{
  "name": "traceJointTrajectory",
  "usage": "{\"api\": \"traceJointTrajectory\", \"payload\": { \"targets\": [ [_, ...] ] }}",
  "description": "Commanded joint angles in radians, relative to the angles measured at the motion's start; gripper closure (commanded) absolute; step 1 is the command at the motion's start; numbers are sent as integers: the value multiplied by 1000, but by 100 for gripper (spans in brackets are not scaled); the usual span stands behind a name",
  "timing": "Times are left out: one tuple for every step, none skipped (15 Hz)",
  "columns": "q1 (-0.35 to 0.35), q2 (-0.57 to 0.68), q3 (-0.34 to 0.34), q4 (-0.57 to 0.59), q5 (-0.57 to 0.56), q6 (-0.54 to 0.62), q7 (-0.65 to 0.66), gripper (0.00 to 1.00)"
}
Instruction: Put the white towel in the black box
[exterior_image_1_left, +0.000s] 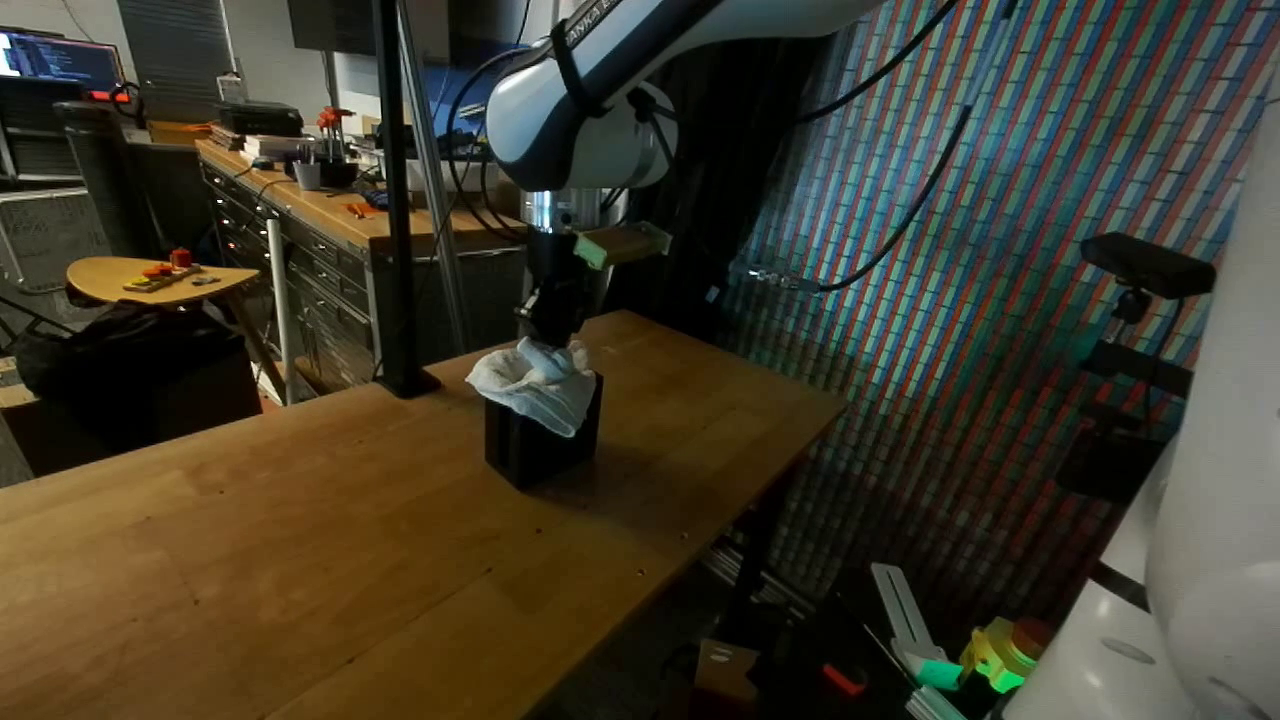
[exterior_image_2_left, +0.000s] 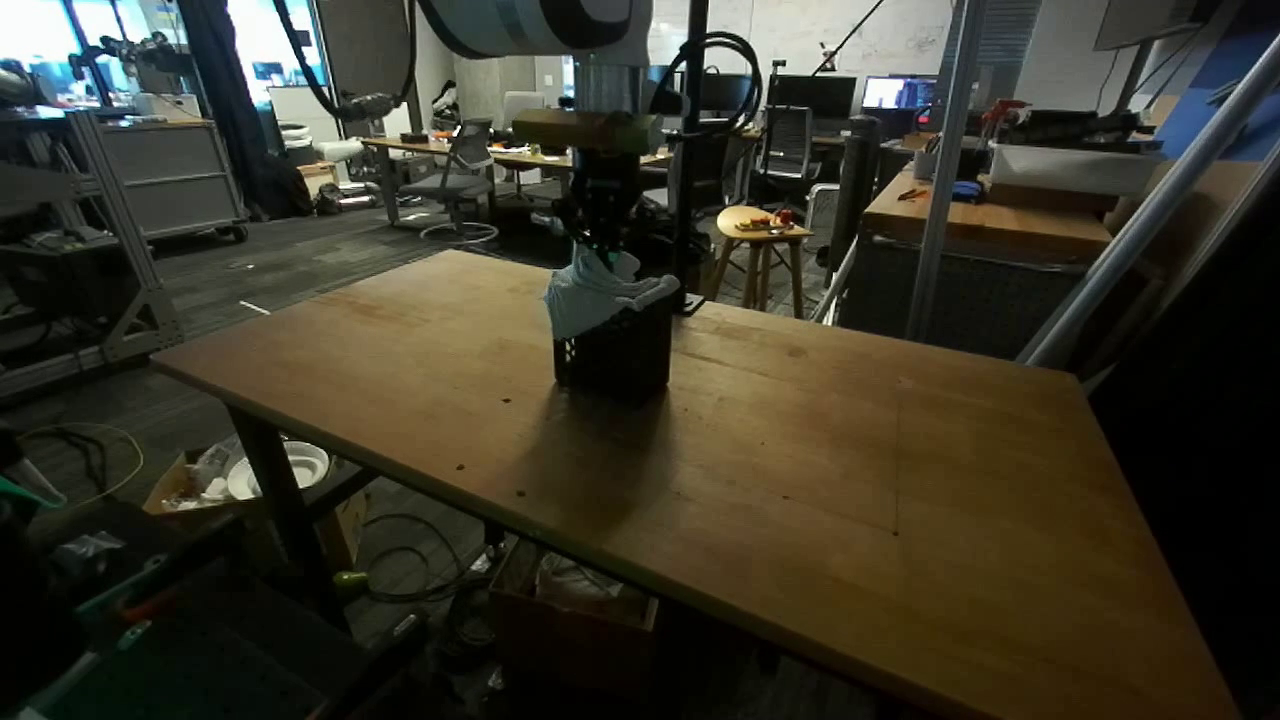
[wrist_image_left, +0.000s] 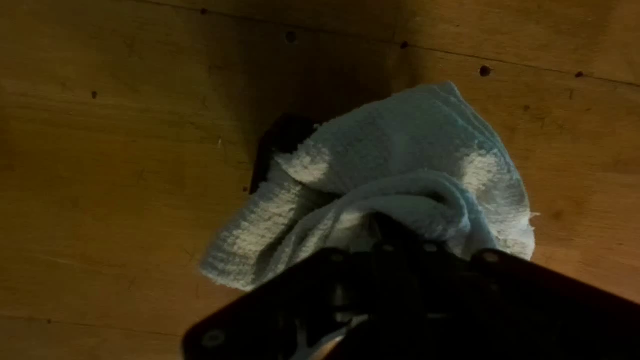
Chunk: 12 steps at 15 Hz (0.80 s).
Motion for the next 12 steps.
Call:
{"api": "traceJointTrajectory", "payload": {
  "targets": [
    [-27, 25, -5, 21, 34, 26, -69, 100],
    [-34, 35, -4, 29, 38, 27, -84, 100],
    [-41, 47, -3, 37, 43, 30, -101, 100],
    [-46, 57, -1, 44, 46, 29, -116, 100],
    [-52, 72, 2, 56, 51, 26, -136, 100],
    [-56, 82, 3, 65, 54, 21, -150, 100],
    [-60, 92, 5, 75, 57, 19, -167, 100],
    [-63, 102, 7, 85, 61, 16, -180, 100],
    [-66, 111, 8, 92, 63, 14, -192, 100],
    [-69, 118, 9, 100, 66, 11, -204, 100],
    [-72, 125, 10, 105, 68, 10, -213, 100],
    [-75, 133, 11, 112, 69, 6, -221, 100]
  ]
}}
